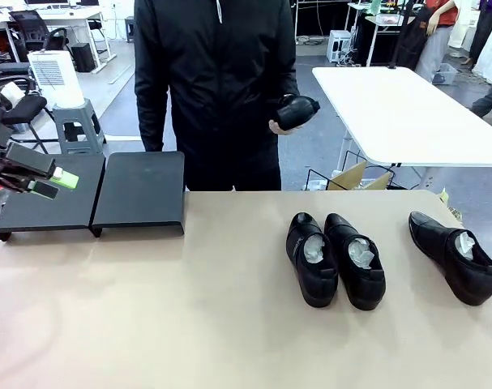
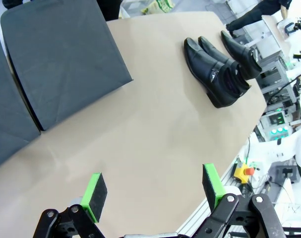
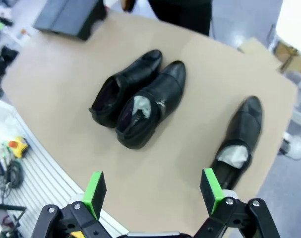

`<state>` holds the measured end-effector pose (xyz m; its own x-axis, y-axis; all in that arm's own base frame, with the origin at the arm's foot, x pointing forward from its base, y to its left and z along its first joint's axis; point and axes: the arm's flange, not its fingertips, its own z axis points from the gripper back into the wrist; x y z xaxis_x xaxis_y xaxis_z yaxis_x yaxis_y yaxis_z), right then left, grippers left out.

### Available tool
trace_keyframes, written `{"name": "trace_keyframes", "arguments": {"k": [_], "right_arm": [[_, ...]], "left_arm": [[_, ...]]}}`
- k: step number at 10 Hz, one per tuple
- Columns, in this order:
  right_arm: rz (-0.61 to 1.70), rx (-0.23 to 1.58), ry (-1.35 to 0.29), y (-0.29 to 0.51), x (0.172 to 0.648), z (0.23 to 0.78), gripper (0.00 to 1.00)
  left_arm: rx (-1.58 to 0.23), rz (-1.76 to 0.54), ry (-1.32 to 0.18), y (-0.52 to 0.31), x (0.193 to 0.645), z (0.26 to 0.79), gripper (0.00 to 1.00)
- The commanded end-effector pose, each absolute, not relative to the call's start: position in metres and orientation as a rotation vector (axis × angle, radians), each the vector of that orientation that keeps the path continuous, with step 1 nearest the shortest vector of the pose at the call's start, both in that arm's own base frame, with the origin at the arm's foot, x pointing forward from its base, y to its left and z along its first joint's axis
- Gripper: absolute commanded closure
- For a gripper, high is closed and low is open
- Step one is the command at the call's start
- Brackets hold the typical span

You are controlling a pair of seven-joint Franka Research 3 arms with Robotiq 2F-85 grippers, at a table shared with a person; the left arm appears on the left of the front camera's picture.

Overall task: Organize the shoes by placing them on the stand.
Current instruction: Pick up one Shoe and place it in the middle of the table.

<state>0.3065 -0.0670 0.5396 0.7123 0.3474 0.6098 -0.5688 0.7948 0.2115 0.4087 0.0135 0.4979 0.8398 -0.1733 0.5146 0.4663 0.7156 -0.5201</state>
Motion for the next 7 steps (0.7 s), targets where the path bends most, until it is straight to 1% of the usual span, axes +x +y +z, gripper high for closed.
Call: {"name": "trace_keyframes", "arguments": {"k": [1, 2, 4, 5, 6, 7], "right_arm": [[0.584, 0.322, -0.557, -0.009, 0.318, 0.544, 0.0], [0.532, 0.256, -0.546, 0.02, 0.328, 0.544, 0.0], [0.511, 0.174, -0.481, 0.077, 0.34, 0.535, 0.0], [0.552, 0.104, -0.458, 0.096, 0.343, 0.529, 0.0], [0.571, 0.246, -0.526, 0.062, 0.329, 0.541, 0.0], [0.571, 0.246, -0.526, 0.062, 0.329, 0.541, 0.0]], "left_arm": [[-0.711, -0.376, -0.47, 0.015, 0.41, 0.498, 0.0], [-0.711, -0.376, -0.47, 0.015, 0.41, 0.498, 0.0], [-0.711, -0.376, -0.47, 0.015, 0.41, 0.498, 0.0], [-0.711, -0.376, -0.47, 0.015, 0.41, 0.498, 0.0], [-0.711, -0.376, -0.47, 0.015, 0.41, 0.498, 0.0], [-0.711, -0.376, -0.47, 0.015, 0.41, 0.498, 0.0]]}}
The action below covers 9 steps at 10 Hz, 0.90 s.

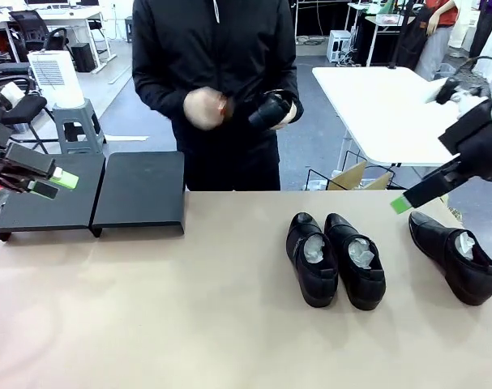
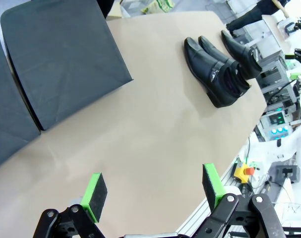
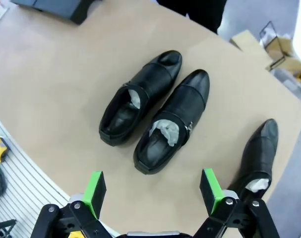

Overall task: Organize the shoes by placing them on the stand.
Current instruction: Pick up one Shoe and place it in the middle of the table.

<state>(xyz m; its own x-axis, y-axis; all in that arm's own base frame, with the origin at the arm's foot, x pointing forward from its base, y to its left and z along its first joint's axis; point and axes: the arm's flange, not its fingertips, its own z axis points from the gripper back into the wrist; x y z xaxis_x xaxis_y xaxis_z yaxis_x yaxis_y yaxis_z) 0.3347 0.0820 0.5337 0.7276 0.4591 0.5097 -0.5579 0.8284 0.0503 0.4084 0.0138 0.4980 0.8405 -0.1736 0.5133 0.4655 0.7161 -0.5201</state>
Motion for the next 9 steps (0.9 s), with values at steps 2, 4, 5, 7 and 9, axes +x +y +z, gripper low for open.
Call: {"name": "trace_keyframes", "arguments": {"k": [2, 4, 5, 7, 9], "right_arm": [[0.565, 0.206, -0.505, 0.082, 0.335, 0.534, 0.0], [0.454, 0.185, -0.443, 0.112, 0.329, 0.529, 0.0], [0.432, 0.106, -0.408, 0.14, 0.329, 0.526, 0.0], [0.442, 0.029, -0.327, 0.185, 0.324, 0.516, 0.0], [0.372, 0.015, -0.25, 0.208, 0.333, 0.49, 0.0]], "left_arm": [[-0.711, -0.376, -0.47, 0.015, 0.41, 0.498, 0.0], [-0.711, -0.376, -0.47, 0.015, 0.41, 0.498, 0.0], [-0.711, -0.376, -0.47, 0.015, 0.41, 0.498, 0.0], [-0.711, -0.376, -0.47, 0.015, 0.41, 0.498, 0.0], [-0.711, -0.376, -0.47, 0.015, 0.41, 0.498, 0.0]]}}
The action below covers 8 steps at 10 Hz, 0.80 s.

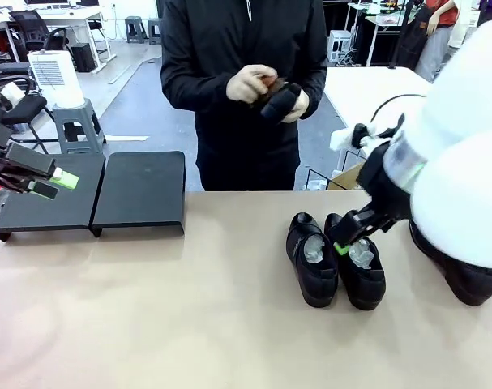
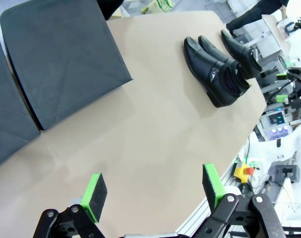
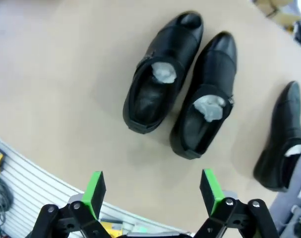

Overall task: Organize the shoes by placing them on the stand.
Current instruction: Pick up one Shoe and place it in the middle of the table.

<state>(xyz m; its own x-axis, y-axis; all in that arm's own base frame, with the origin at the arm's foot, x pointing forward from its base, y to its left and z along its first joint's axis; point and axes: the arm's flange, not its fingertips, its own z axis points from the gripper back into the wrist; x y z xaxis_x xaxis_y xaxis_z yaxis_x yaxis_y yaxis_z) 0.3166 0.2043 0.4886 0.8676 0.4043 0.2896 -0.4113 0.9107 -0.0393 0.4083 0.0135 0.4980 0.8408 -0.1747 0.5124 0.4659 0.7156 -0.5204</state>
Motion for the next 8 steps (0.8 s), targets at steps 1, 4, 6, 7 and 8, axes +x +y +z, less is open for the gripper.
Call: {"name": "trace_keyframes", "arguments": {"k": [1, 4, 6, 7, 8], "right_arm": [[0.333, 0.009, -0.23, 0.213, 0.339, 0.477, 0.0], [0.217, 0.049, -0.257, 0.212, 0.345, 0.475, 0.51], [0.156, 0.05, -0.243, 0.219, 0.349, 0.468, 0.51], [0.09, 0.058, -0.248, 0.223, 0.356, 0.458, 0.51], [0.052, 0.053, -0.237, 0.226, 0.366, 0.447, 0.51]], "left_arm": [[-0.711, -0.376, -0.47, 0.015, 0.41, 0.498, 0.0], [-0.711, -0.376, -0.47, 0.015, 0.41, 0.498, 0.0], [-0.711, -0.376, -0.47, 0.015, 0.41, 0.498, 0.0], [-0.711, -0.376, -0.47, 0.015, 0.41, 0.498, 0.0], [-0.711, -0.376, -0.47, 0.015, 0.41, 0.498, 0.0]]}}
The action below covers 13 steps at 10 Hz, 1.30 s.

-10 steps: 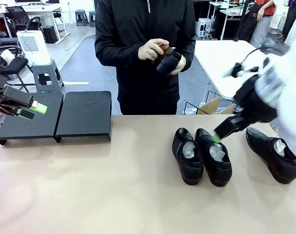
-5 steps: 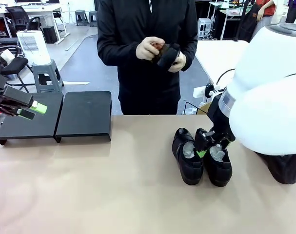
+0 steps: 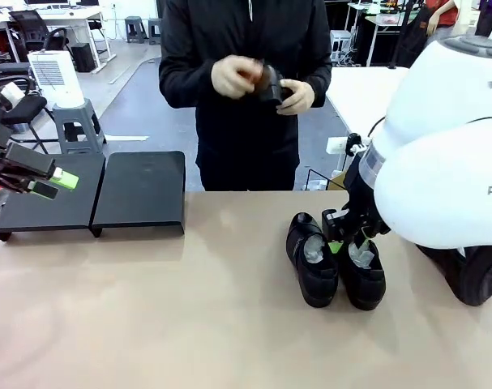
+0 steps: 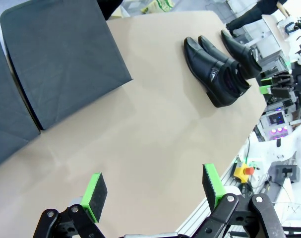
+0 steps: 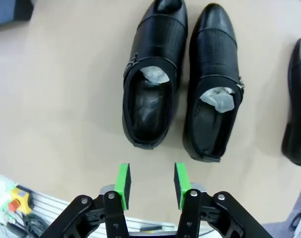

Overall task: Organize the shoes by placing them on the stand.
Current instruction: Pick up one Shoe and place it in the middle of the table.

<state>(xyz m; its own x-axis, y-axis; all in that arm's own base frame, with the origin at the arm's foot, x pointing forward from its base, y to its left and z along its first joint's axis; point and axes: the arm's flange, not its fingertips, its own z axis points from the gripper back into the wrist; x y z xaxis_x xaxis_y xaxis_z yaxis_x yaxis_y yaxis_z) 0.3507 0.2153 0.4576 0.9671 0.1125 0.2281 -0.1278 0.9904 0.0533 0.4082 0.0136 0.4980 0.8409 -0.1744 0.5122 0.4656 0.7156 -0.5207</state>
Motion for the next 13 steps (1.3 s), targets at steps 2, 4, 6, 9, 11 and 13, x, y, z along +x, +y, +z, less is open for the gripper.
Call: {"name": "trace_keyframes", "arguments": {"k": [2, 4, 6, 9, 11, 13], "right_arm": [[0.003, 0.029, -0.186, 0.234, 0.384, 0.424, 0.51], [-0.027, -0.001, -0.18, 0.238, 0.397, 0.407, 0.51], [-0.064, -0.029, -0.167, 0.237, 0.408, 0.395, 0.51], [-0.114, -0.034, -0.134, 0.235, 0.419, 0.379, 0.51], [-0.133, -0.032, -0.124, 0.234, 0.426, 0.367, 0.51], [-0.134, -0.025, -0.11, 0.235, 0.432, 0.358, 0.51]], "left_arm": [[-0.711, -0.376, -0.47, 0.015, 0.41, 0.498, 0.0], [-0.711, -0.376, -0.47, 0.015, 0.41, 0.498, 0.0], [-0.711, -0.376, -0.47, 0.015, 0.41, 0.498, 0.0], [-0.711, -0.376, -0.47, 0.015, 0.41, 0.498, 0.0], [-0.711, -0.376, -0.47, 0.015, 0.41, 0.498, 0.0], [-0.711, -0.376, -0.47, 0.015, 0.41, 0.498, 0.0]]}}
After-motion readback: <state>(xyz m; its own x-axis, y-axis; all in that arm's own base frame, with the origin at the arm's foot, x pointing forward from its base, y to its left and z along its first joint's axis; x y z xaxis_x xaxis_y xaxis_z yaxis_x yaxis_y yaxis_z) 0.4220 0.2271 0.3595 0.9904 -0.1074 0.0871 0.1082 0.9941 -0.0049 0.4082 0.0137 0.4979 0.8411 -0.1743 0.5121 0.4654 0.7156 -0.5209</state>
